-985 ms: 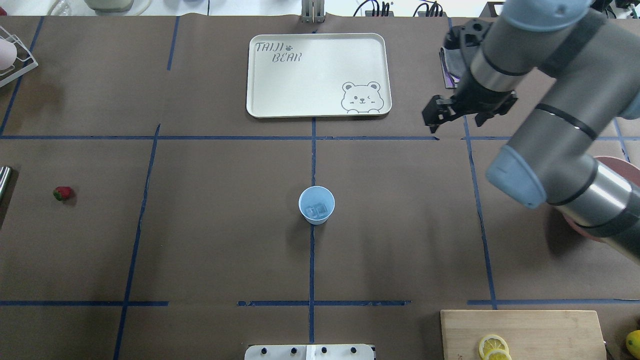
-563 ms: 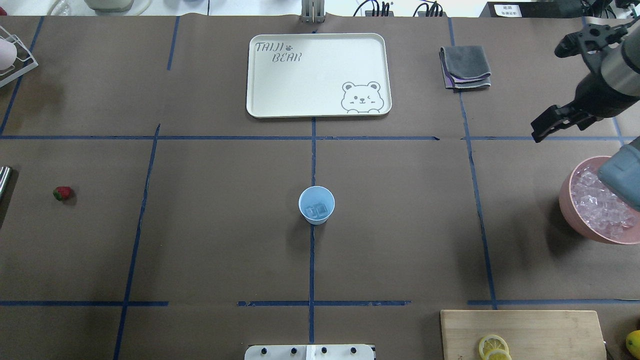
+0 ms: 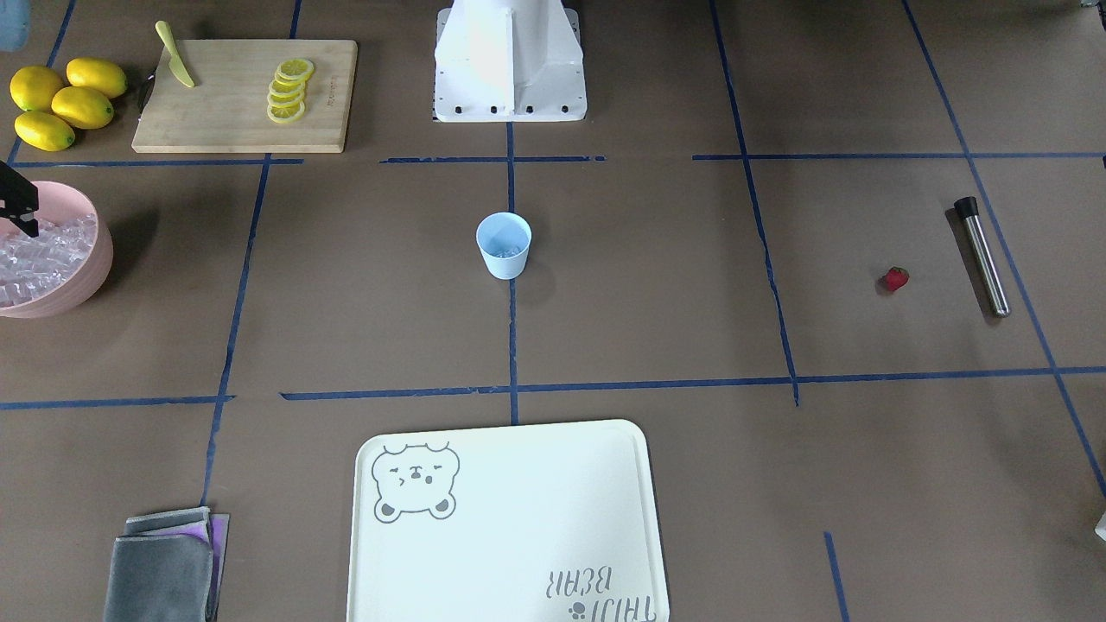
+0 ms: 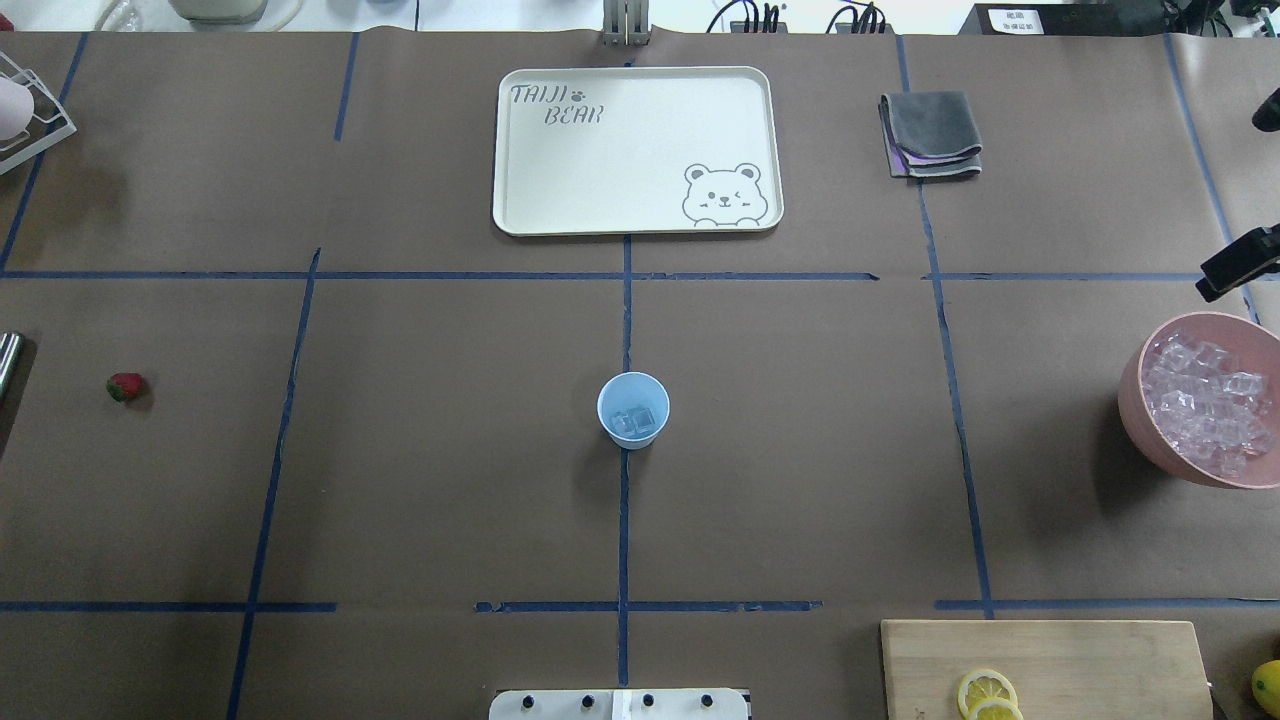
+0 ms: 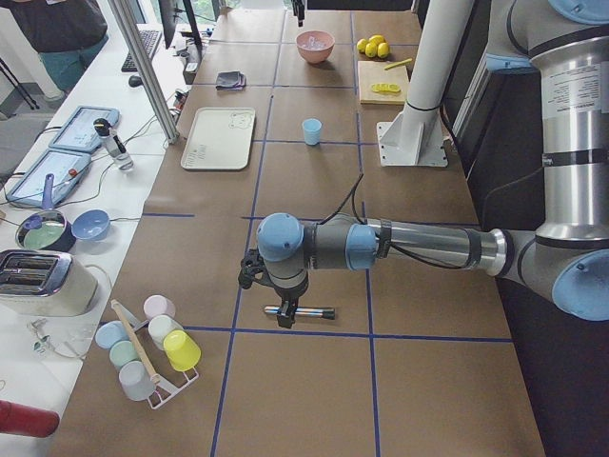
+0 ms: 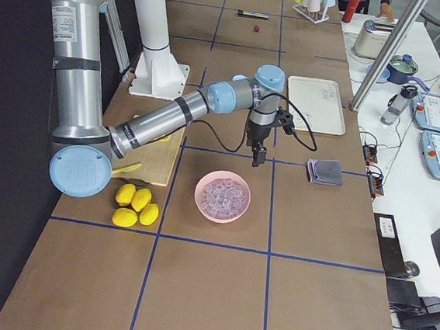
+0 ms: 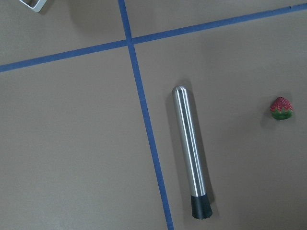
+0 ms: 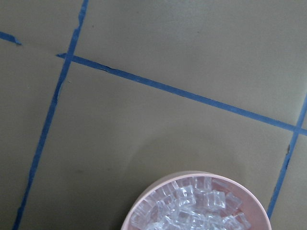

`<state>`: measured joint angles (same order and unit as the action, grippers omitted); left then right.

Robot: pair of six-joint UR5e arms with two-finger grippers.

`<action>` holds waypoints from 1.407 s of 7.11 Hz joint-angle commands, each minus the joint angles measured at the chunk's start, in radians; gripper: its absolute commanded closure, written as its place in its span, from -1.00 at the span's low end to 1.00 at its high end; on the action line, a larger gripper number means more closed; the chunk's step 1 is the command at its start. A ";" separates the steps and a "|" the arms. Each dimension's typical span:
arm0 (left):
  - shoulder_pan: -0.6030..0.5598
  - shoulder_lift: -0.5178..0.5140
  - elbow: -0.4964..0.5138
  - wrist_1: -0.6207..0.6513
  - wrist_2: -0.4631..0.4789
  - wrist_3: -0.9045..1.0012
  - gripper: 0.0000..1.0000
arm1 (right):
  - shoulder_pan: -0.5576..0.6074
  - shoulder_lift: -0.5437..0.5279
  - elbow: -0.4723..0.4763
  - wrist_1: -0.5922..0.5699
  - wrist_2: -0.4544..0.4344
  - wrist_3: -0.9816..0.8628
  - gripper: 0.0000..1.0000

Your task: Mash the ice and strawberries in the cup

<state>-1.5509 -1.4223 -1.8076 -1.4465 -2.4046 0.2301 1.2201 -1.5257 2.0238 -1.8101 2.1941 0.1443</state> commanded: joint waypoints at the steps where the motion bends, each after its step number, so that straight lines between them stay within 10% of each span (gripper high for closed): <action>1: 0.000 0.000 -0.001 0.000 -0.001 0.000 -1.00 | 0.028 -0.057 0.001 0.005 0.000 -0.020 -0.98; 10: 0.000 0.003 0.001 0.002 -0.001 0.000 -1.00 | 0.095 -0.215 -0.042 0.187 0.033 -0.037 -0.98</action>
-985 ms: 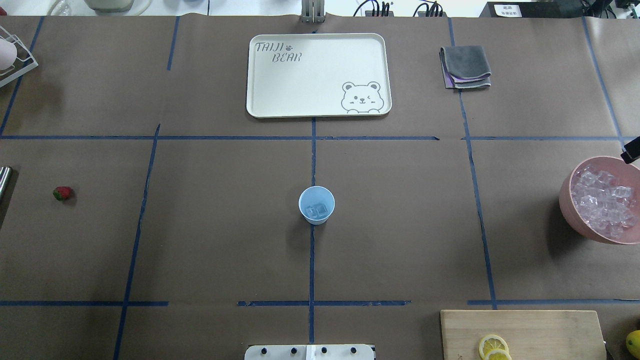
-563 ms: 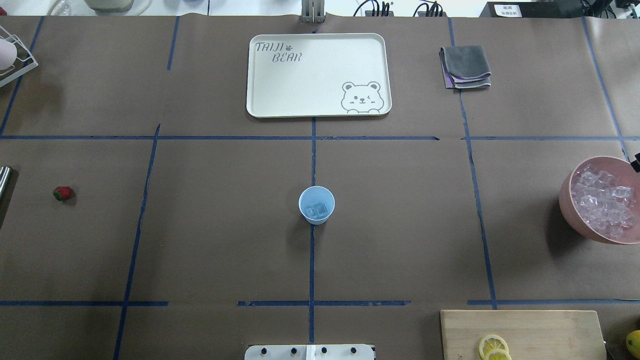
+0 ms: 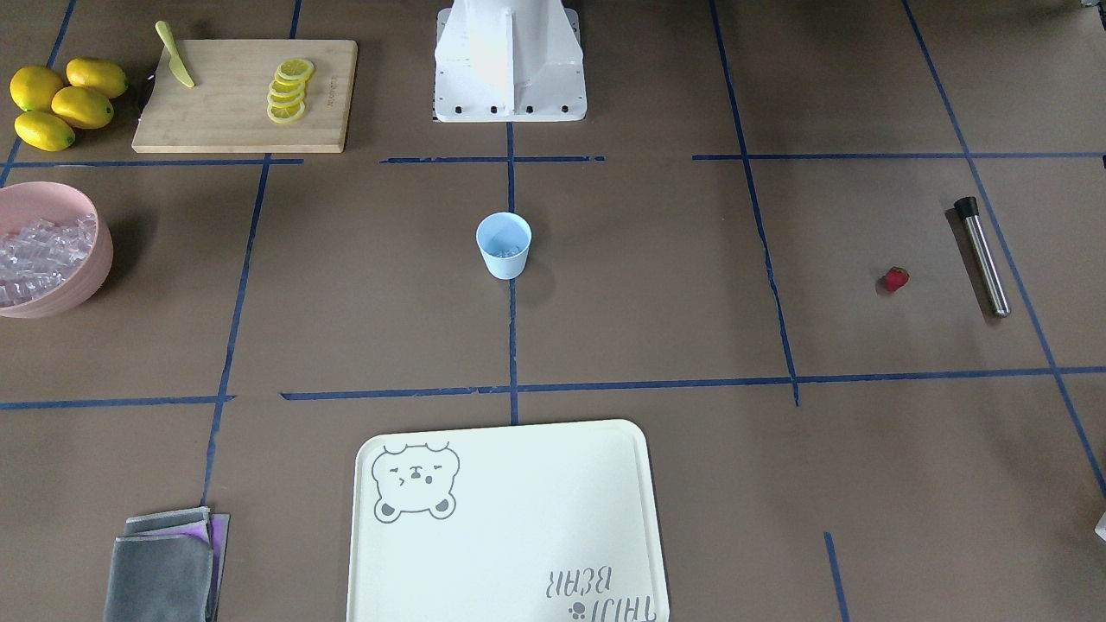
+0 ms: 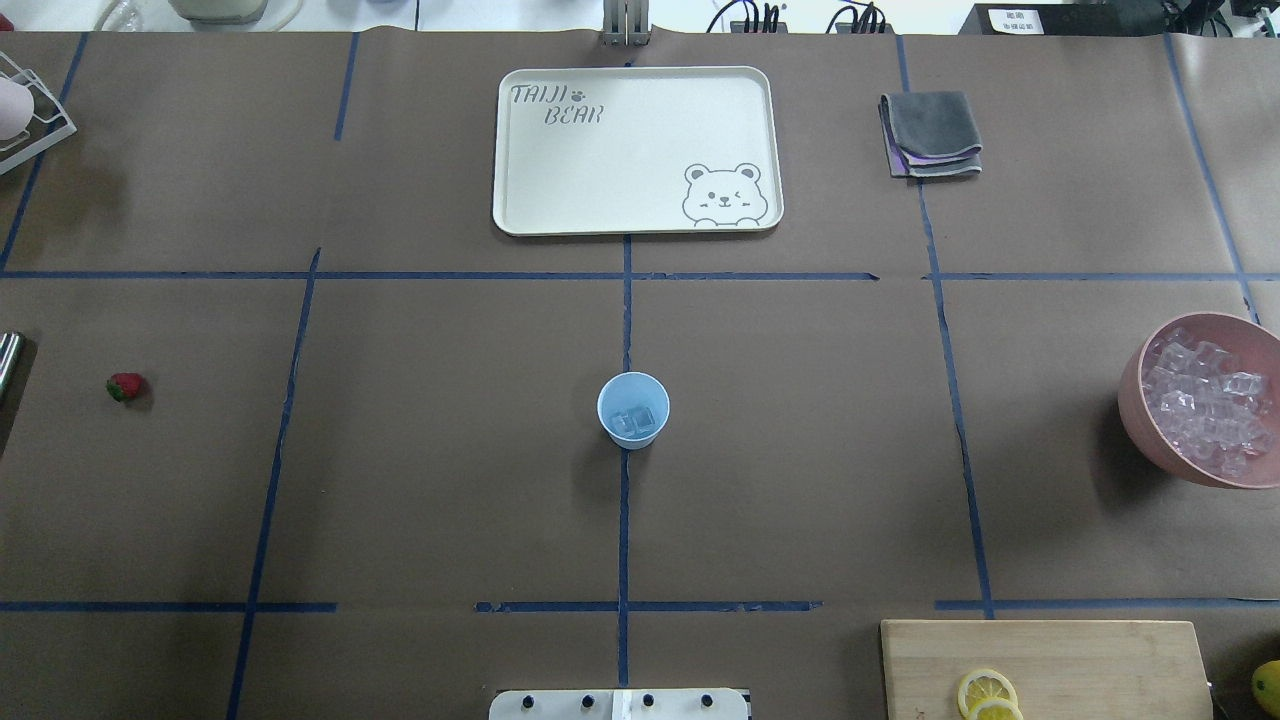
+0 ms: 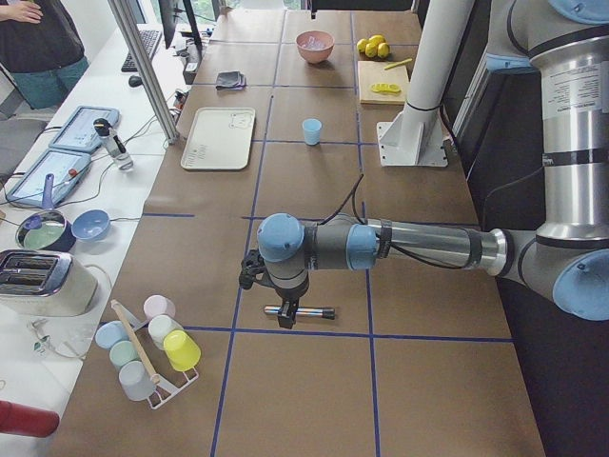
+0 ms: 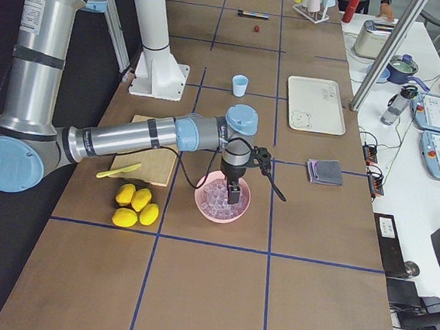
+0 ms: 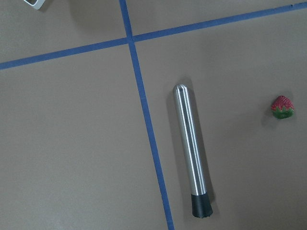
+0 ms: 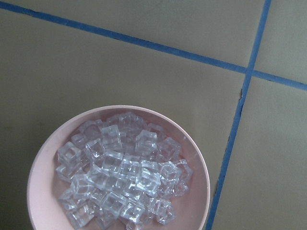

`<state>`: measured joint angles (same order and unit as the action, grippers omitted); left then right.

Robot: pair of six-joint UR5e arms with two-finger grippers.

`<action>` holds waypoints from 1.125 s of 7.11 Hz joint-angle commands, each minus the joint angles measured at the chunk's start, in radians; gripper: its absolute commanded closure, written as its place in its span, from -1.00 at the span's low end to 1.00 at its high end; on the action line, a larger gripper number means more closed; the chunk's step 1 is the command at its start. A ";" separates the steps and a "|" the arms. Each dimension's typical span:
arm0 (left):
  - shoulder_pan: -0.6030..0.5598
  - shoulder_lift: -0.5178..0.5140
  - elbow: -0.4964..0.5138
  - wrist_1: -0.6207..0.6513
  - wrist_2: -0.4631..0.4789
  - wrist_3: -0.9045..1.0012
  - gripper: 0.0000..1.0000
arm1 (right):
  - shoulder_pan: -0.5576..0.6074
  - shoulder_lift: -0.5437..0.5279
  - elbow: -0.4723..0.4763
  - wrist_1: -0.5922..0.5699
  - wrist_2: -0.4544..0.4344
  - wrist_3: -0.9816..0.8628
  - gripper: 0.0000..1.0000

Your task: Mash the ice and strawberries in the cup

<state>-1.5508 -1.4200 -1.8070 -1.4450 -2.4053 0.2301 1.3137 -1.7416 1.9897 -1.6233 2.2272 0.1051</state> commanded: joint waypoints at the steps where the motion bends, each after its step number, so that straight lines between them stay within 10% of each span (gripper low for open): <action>1: 0.000 0.000 -0.002 0.000 0.000 0.000 -1.00 | -0.001 0.001 -0.015 0.000 0.000 0.004 -0.97; 8: 0.000 0.013 -0.002 -0.002 0.000 0.000 -1.00 | -0.002 -0.041 -0.138 0.266 -0.001 0.154 -0.91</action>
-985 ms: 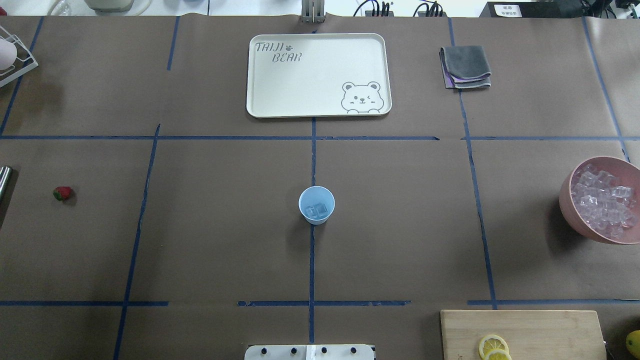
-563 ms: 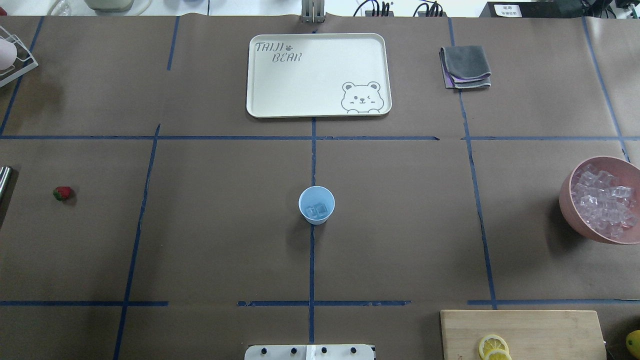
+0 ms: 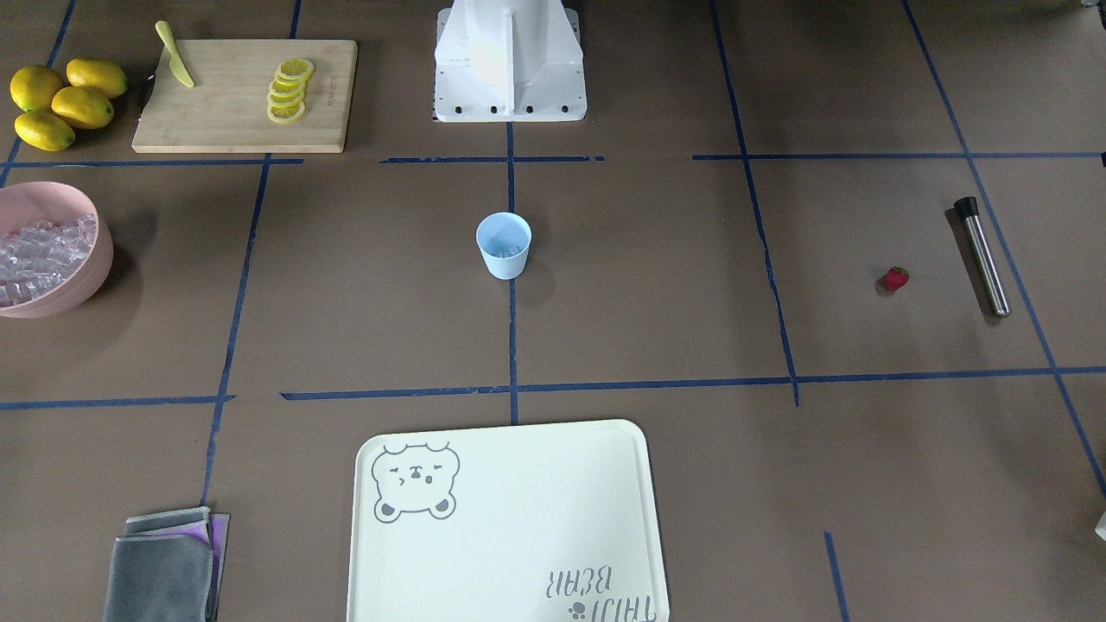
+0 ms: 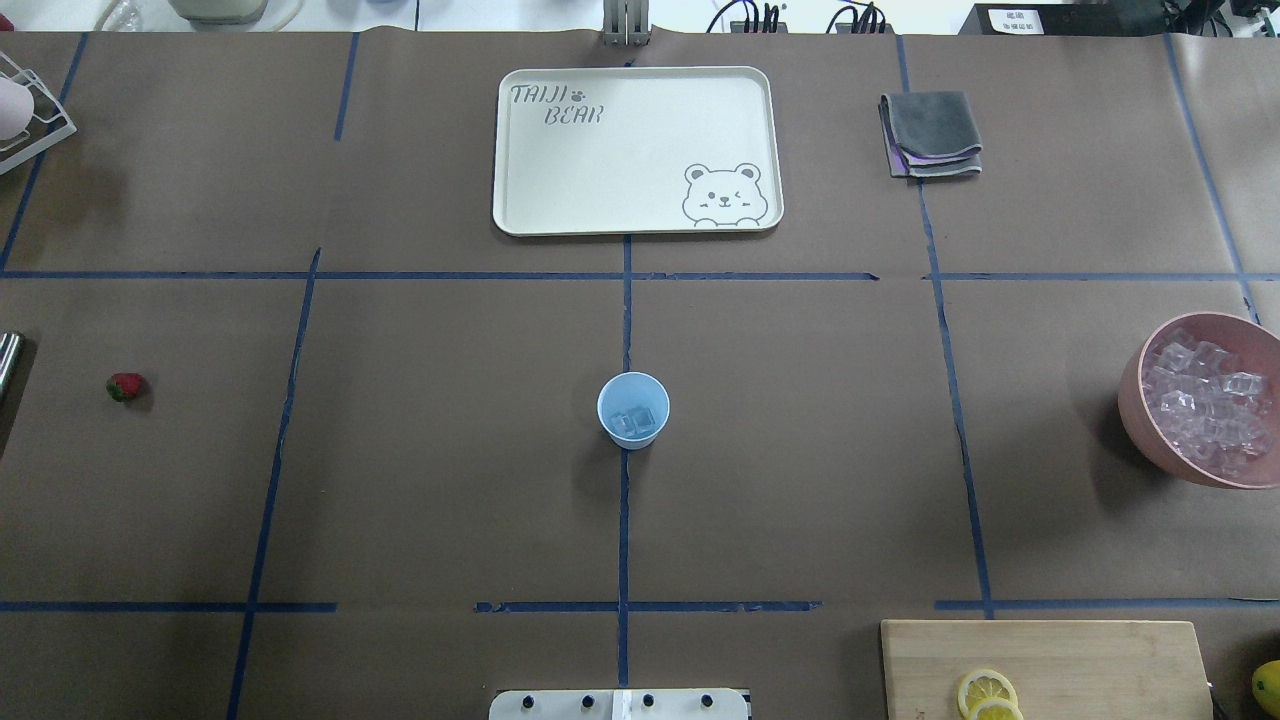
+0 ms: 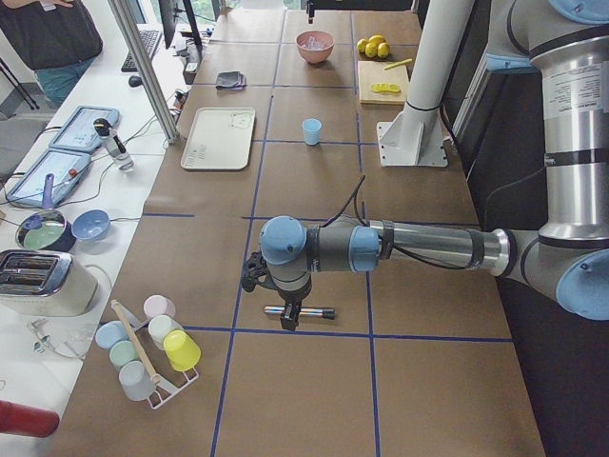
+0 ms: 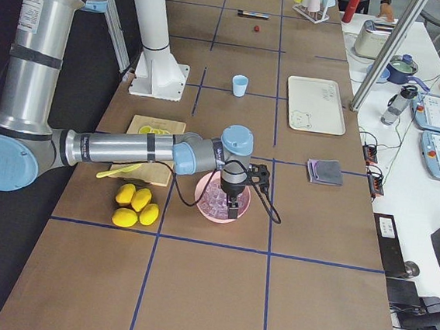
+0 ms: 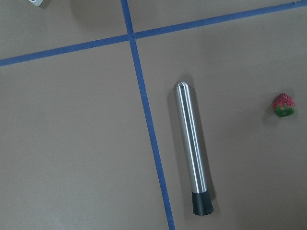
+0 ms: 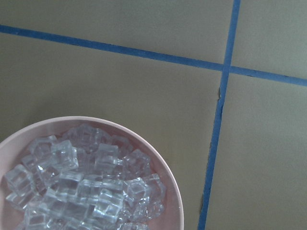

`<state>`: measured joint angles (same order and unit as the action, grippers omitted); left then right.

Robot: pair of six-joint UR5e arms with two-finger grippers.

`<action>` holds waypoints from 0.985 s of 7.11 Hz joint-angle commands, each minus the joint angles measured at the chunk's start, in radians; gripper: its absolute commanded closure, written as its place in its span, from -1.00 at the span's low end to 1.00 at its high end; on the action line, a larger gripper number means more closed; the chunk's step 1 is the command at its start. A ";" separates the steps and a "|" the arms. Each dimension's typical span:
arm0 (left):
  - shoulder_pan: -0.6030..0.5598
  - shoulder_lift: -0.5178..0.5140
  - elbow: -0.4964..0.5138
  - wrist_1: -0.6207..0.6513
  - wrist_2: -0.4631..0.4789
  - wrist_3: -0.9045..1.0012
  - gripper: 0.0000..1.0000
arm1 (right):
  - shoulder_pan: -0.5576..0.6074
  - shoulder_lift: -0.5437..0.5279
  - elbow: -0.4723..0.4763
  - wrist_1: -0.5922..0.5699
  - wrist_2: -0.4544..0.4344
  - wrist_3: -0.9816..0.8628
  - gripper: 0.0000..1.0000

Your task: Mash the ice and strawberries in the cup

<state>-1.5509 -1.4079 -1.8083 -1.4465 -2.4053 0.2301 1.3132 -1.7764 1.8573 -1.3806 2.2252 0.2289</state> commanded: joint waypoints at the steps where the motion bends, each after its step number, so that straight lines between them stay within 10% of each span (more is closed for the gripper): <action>1: 0.000 0.001 0.000 0.000 0.000 0.000 -1.00 | -0.014 -0.002 -0.006 0.069 0.004 0.102 -0.86; 7: 0.002 0.001 0.001 0.000 0.000 0.000 -1.00 | -0.169 0.000 -0.059 0.219 -0.012 0.325 -0.50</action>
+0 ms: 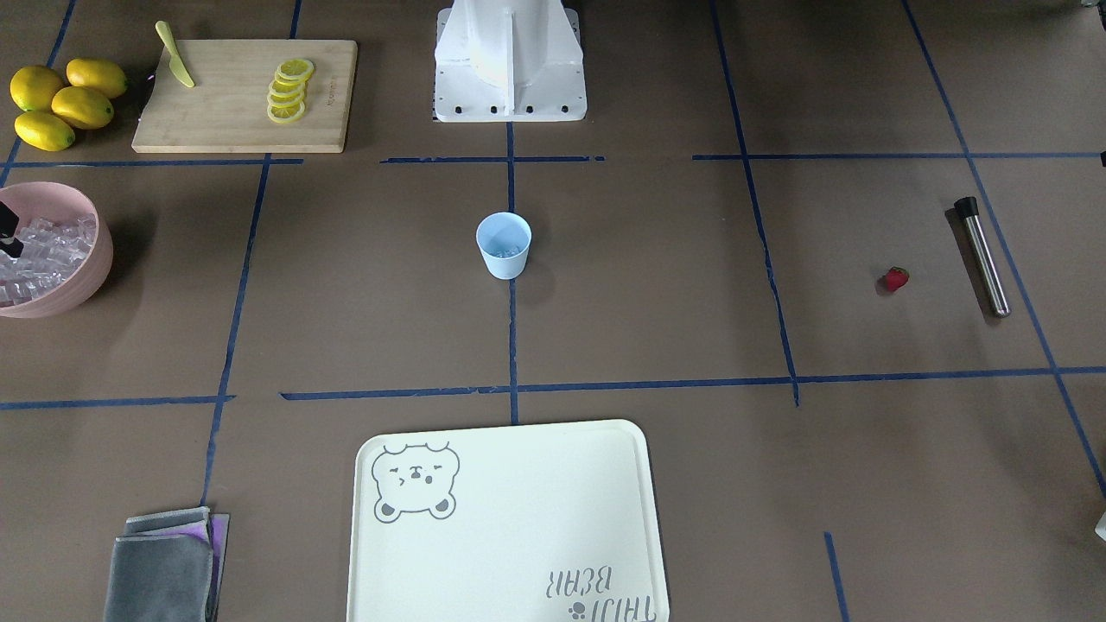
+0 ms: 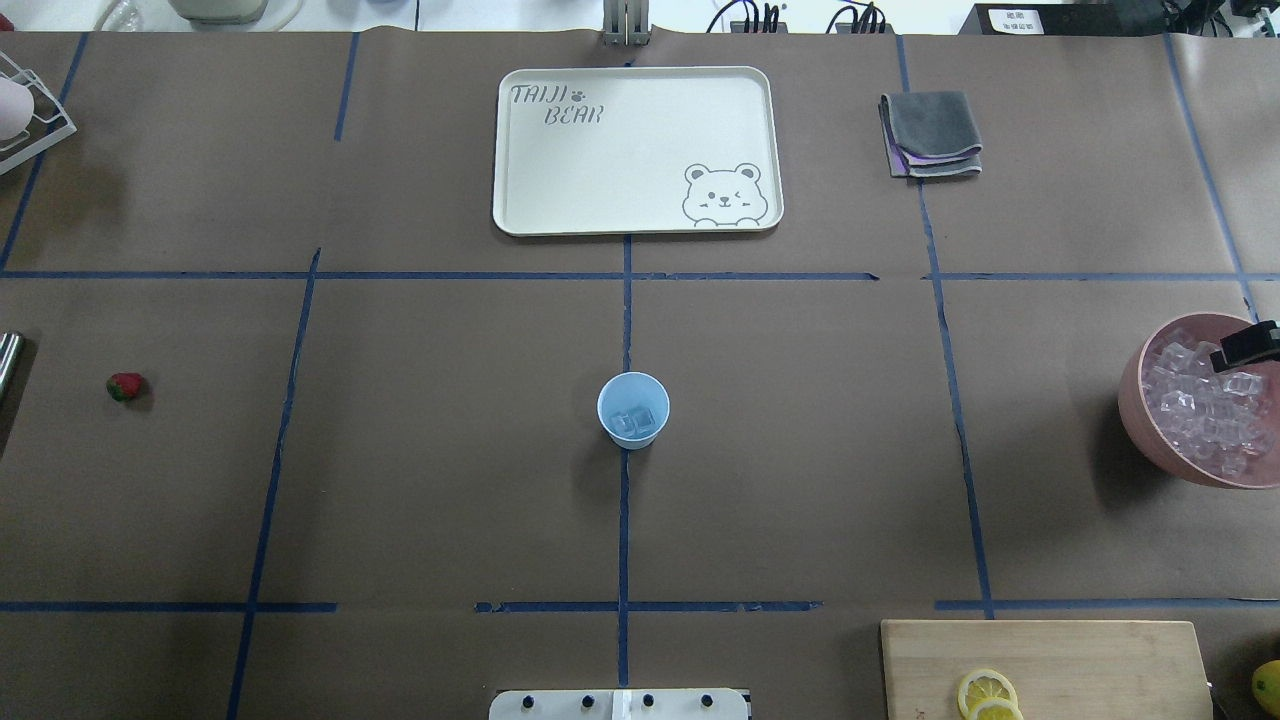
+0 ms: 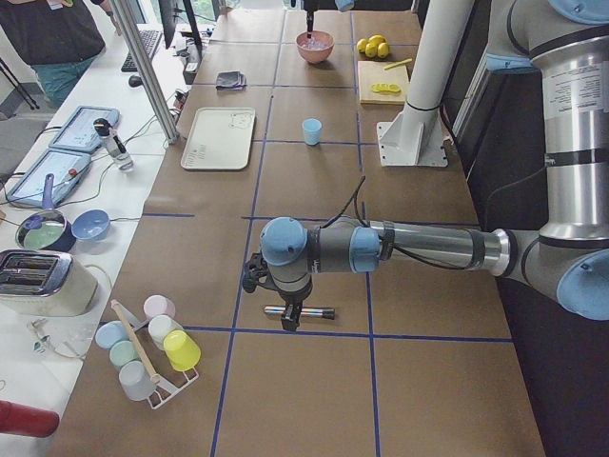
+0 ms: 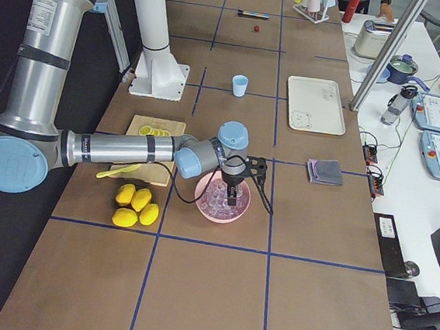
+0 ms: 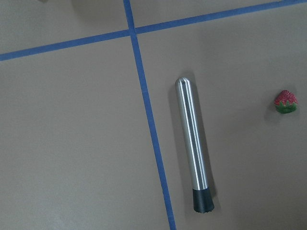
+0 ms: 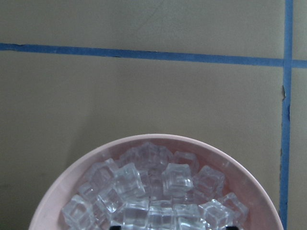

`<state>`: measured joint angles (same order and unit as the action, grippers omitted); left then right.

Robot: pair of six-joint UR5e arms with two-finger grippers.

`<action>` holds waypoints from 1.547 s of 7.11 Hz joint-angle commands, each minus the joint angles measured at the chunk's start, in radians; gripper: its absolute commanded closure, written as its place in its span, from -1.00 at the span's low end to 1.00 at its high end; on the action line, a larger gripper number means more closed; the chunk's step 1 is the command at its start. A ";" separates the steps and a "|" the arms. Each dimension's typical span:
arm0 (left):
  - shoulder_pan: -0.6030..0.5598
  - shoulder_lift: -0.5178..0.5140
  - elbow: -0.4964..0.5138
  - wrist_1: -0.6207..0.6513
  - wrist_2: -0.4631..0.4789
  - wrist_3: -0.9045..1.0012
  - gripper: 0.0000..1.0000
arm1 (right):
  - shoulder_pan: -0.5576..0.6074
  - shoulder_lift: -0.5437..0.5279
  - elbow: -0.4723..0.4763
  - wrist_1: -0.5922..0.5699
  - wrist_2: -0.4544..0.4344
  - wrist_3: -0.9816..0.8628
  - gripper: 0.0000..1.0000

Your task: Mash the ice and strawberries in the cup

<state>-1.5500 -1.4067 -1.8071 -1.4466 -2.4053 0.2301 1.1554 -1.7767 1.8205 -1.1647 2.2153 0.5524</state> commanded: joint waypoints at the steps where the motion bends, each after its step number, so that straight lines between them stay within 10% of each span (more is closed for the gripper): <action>1: 0.001 0.000 0.000 0.000 0.000 0.000 -1.00 | -0.011 -0.001 -0.029 0.002 -0.002 -0.002 -0.48; 7: -0.001 0.000 0.000 0.000 0.000 0.000 -1.00 | -0.029 -0.013 -0.040 -0.007 -0.003 -0.005 -0.11; 10: -0.001 0.000 0.000 0.000 0.000 0.000 -1.00 | -0.028 -0.017 -0.030 0.000 -0.008 -0.011 0.93; 11: -0.001 0.000 0.000 0.000 0.000 0.000 -1.00 | -0.026 -0.015 -0.012 -0.001 -0.012 -0.014 0.99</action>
<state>-1.5505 -1.4067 -1.8070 -1.4466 -2.4053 0.2301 1.1274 -1.7921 1.7918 -1.1668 2.2078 0.5414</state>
